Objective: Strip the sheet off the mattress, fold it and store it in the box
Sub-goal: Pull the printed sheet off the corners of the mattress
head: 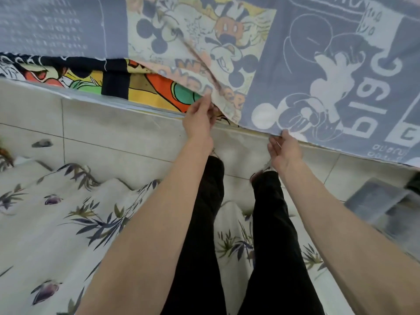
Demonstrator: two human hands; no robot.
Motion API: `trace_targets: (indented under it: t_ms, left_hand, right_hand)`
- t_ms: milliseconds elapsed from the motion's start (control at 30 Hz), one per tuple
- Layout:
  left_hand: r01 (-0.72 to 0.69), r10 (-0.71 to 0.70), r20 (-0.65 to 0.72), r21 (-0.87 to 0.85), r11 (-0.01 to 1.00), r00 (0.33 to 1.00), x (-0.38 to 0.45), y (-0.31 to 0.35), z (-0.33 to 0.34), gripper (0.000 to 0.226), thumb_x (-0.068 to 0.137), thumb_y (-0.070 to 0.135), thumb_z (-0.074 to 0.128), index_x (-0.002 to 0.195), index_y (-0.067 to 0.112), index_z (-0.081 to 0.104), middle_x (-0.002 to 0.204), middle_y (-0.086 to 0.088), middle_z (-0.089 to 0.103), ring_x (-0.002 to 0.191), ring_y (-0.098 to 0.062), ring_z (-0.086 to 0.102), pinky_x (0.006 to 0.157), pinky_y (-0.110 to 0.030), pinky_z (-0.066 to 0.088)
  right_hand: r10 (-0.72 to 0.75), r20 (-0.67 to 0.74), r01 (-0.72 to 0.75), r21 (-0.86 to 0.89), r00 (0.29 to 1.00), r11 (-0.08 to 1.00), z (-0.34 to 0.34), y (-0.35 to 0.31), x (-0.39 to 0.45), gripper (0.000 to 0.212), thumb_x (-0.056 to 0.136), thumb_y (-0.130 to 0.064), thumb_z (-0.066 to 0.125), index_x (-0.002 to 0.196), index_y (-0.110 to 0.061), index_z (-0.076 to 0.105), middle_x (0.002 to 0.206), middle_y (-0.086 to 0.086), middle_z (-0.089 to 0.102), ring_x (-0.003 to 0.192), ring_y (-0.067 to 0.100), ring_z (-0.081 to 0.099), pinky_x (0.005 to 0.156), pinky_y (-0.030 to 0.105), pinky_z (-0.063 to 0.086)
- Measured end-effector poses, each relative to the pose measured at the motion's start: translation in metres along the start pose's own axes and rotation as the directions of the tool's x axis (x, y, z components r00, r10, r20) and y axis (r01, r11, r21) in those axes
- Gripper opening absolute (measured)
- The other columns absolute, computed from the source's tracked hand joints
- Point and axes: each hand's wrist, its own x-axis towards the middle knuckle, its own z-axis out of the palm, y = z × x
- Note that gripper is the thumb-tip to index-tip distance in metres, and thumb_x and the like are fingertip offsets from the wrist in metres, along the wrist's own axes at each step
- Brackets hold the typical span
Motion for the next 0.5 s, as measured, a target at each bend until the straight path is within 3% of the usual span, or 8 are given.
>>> trace_targets:
  t_ms: [133,300,400,500]
  left_hand:
    - [0.028,-0.017,-0.138,0.074,0.997,0.99,0.004,-0.01,-0.023,0.024,0.096,0.023,0.072,0.082,0.013,0.055,0.07,-0.001,0.057,0.061,-0.014,0.053,0.056,-0.025,0.044]
    - [0.056,-0.045,-0.068,0.178,0.982,0.997,0.014,0.001,-0.038,0.023,0.091,0.028,0.073,0.084,0.016,0.055,0.068,0.003,0.057,0.063,-0.012,0.053,0.061,-0.027,0.043]
    - [-0.008,0.034,-0.13,0.202,0.979,0.991,0.022,0.017,-0.038,0.033,0.085,0.042,0.077,0.075,0.02,0.055,0.064,0.004,0.052,0.063,-0.017,0.047,0.066,-0.034,0.041]
    - [-0.082,0.116,-0.178,0.188,0.979,0.977,0.026,0.021,-0.043,0.025,0.09,0.031,0.075,0.077,0.02,0.057,0.068,0.003,0.052,0.062,-0.015,0.043,0.073,-0.037,0.038]
  right_hand:
    - [0.002,-0.02,-0.002,-0.002,1.0,1.0,0.023,0.011,-0.009,0.02,0.104,-0.031,0.049,0.112,-0.016,0.059,0.077,-0.002,0.06,0.068,0.008,0.06,0.062,0.02,0.051]
    - [-0.009,-0.071,0.01,0.003,0.997,1.0,0.034,0.015,-0.008,0.022,0.104,-0.034,0.045,0.107,-0.015,0.056,0.069,-0.002,0.052,0.058,0.009,0.051,0.056,0.019,0.047]
    - [-0.001,-0.065,0.002,0.011,0.998,1.0,0.043,0.02,-0.016,0.021,0.101,-0.034,0.052,0.097,-0.014,0.058,0.068,-0.001,0.051,0.059,0.01,0.052,0.057,0.02,0.048]
    - [0.004,-0.035,-0.004,0.004,0.999,1.0,0.053,0.027,-0.026,0.02,0.101,-0.03,0.054,0.09,-0.014,0.058,0.07,0.0,0.053,0.063,0.011,0.056,0.065,0.022,0.052]
